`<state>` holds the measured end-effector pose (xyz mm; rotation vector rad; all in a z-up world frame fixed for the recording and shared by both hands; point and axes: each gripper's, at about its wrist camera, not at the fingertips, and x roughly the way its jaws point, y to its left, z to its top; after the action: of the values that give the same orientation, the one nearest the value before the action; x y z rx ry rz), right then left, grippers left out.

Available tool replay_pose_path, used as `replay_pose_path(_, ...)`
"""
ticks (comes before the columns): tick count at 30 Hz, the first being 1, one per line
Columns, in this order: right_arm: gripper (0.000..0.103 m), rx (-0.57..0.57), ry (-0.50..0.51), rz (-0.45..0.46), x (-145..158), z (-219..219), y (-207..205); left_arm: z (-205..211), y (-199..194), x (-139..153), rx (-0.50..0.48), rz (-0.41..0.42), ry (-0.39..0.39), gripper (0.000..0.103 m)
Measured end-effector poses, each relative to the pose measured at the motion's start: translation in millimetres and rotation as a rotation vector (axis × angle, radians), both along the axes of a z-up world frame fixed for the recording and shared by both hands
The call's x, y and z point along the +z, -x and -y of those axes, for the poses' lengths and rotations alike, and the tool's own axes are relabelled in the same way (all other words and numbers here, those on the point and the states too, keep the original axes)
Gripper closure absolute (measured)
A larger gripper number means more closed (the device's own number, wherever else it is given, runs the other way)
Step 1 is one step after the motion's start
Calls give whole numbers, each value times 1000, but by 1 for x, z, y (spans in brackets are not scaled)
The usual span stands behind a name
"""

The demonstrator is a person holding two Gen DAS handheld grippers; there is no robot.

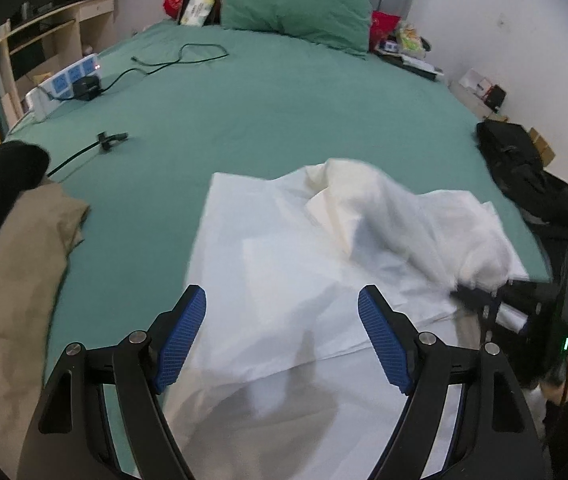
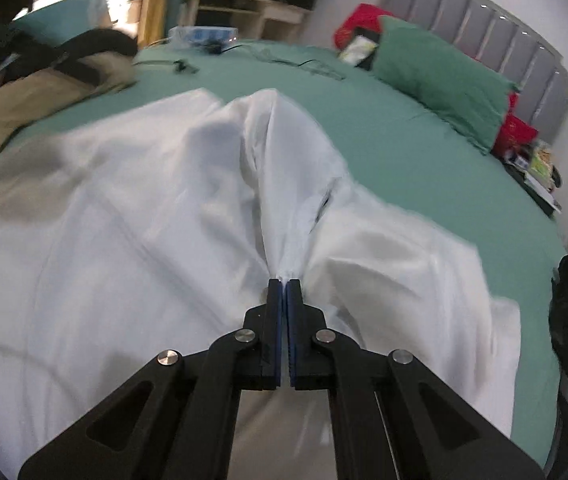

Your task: Fold large clothes

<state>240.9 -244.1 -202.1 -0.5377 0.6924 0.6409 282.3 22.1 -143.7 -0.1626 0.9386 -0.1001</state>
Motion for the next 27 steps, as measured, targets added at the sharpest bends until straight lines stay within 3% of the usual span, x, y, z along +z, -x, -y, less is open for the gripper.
replay_pose_path(9, 100, 72, -65, -77, 5, 24, 28, 48, -33, 1, -17, 40, -50, 21)
replay_pose_path(13, 98, 31, -183, -9, 23, 41, 31, 63, -62, -11, -6, 59, -95, 21)
replay_pose_path(15, 81, -35, -243, 46, 34, 52, 23, 66, -74, -21, 13, 42, -125, 21)
replay_pose_path(17, 38, -121, -317, 69, 44, 67, 4, 66, -83, -37, 21, -8, -116, 21)
replay_pose_path(18, 33, -155, -347, 70, 46, 73, -5, 65, -84, -45, 19, -41, -113, 21)
replay_pose_path(21, 32, -255, -419, 13, 39, 91, -36, 65, -75, -62, 16, -89, -144, 21)
replay_pose_path(27, 32, -388, -272, -167, -7, 99, -66, 62, -52, -64, -4, -98, -140, 21)
